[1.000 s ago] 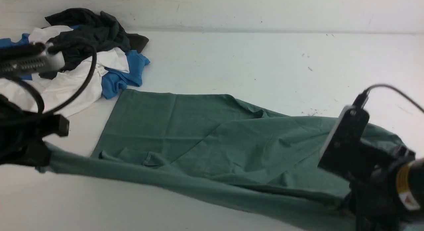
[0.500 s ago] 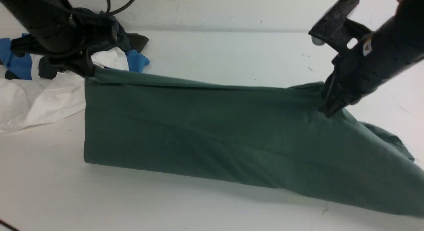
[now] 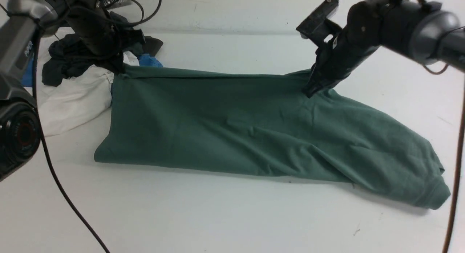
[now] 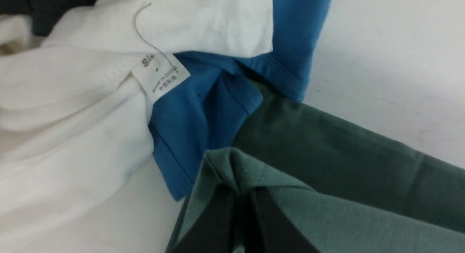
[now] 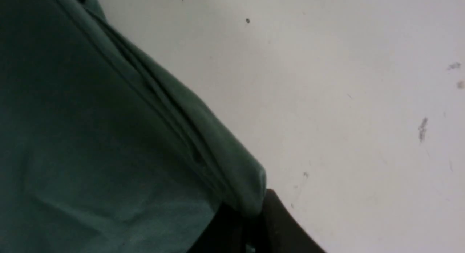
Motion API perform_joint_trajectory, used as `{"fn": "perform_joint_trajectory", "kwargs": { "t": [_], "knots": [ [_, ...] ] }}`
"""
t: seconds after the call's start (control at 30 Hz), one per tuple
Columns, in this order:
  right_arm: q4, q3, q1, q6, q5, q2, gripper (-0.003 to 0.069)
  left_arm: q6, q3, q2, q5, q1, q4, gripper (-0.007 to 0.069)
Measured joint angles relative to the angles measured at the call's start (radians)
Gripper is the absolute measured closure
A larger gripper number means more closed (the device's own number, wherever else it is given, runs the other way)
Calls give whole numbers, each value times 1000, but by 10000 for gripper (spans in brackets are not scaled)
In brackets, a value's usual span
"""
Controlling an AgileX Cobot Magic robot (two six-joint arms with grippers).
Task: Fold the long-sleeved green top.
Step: Use both arms to drag the lower edge of the fabric forward and fold it over the upper edge
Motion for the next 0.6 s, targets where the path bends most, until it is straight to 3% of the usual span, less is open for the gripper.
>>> {"fn": "perform_joint_trajectory", "kwargs": {
  "t": [0.23,0.37,0.5,0.6],
  "knots": [
    [-20,-10,0,8,-156,85,545,-2,-12,64,-27,0,34,547],
    [-22,-11,-1,39,-203,99,412,-21,-13,69,-72,5,85,414],
    [-30,-12,-1,82,-203,97,325,-24,-13,69,-102,7,106,333],
    [-37,-12,-1,147,-90,75,256,-26,-16,69,-77,7,104,290]
  ]
}}
